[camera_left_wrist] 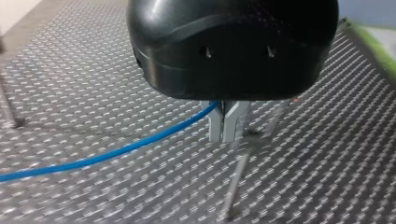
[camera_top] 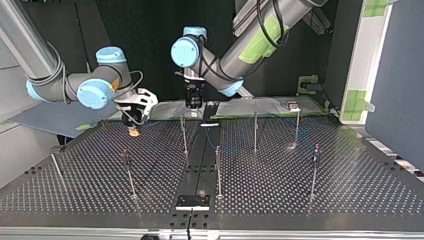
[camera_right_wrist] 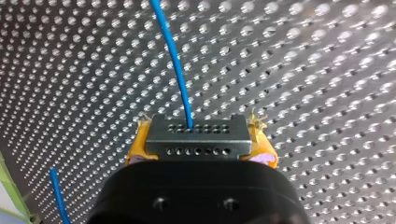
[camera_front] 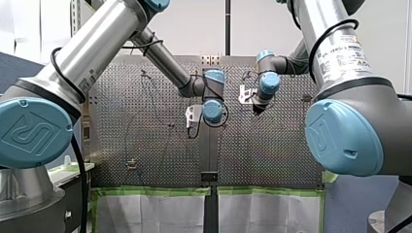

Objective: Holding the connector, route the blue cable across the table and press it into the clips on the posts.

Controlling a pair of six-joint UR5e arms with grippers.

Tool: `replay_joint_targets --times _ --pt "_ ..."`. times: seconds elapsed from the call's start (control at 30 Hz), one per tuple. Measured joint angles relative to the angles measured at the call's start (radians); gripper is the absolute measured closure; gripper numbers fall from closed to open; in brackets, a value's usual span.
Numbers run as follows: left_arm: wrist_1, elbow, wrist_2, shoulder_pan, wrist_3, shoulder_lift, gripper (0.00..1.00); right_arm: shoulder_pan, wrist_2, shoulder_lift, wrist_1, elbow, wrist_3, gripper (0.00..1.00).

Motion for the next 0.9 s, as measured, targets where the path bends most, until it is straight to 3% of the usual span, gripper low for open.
replay_joint_targets --times 0.43,0.6,0.9 --pt "0.106 -0.1 0.087 0.007 -0.027 -0.025 1.0 -0.013 -0.087 0.005 -0.098 0.102 -0.009 1.0" --pt "0.145 -0.086 0.124 0.015 -0.033 -0.025 1.0 -0.015 -0.107 0.026 -0.12 0.114 -0.005 1.0" --pt "0.148 -0.045 0.175 0.053 -0.061 -0.035 1.0 -0.028 -0.112 0.037 -0.151 0.115 0.002 1.0"
